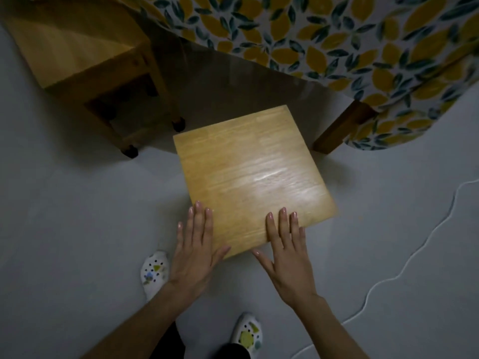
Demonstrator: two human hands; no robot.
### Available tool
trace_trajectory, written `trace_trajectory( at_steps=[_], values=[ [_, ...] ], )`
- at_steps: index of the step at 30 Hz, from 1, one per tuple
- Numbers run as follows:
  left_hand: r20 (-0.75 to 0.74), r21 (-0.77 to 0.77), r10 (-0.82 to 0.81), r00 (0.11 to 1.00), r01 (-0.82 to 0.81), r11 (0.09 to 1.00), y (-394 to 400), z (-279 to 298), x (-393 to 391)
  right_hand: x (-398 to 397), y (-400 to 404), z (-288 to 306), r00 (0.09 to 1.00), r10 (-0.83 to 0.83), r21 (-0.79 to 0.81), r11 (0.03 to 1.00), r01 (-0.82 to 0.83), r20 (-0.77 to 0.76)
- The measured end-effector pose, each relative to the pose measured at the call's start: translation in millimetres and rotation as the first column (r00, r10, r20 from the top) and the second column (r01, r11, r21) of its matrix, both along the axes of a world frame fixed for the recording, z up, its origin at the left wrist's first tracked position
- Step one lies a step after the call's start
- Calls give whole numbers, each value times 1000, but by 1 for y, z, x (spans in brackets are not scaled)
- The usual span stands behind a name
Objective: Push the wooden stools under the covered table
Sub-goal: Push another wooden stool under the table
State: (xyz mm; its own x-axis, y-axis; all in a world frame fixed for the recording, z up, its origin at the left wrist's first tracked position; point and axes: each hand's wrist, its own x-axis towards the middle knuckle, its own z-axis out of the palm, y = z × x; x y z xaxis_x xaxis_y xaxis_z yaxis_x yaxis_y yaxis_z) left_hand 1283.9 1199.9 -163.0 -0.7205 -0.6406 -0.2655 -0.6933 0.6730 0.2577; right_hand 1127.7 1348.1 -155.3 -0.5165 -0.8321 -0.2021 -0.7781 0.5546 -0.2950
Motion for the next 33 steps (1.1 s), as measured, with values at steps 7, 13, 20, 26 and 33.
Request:
trace_trajectory(
  at_steps=[7, 13, 20, 26, 33],
  values=[
    [27, -91, -45, 999, 47, 995, -6, 1, -21, -21, -14, -8, 999, -8, -26, 1000, 9, 40],
    [29, -112, -61, 998, 63, 992, -35, 0, -67, -75, -47, -10, 998, 52, -41, 998, -52, -20],
    [1, -133, -88, 996, 87, 987, -113, 1, -150, -159, -124, -8, 998, 57, 5, 998, -57, 9],
    [59, -170, -64, 996, 73, 983, -182, 3, -218, -219, -195, 3, 999, 45, 3, 999, -45, -3],
    [67, -107, -66, 996, 73, 992, -235, 5, -270, -267, -246, 8, 1000, -2, 69, 998, 2, 6]
  ],
)
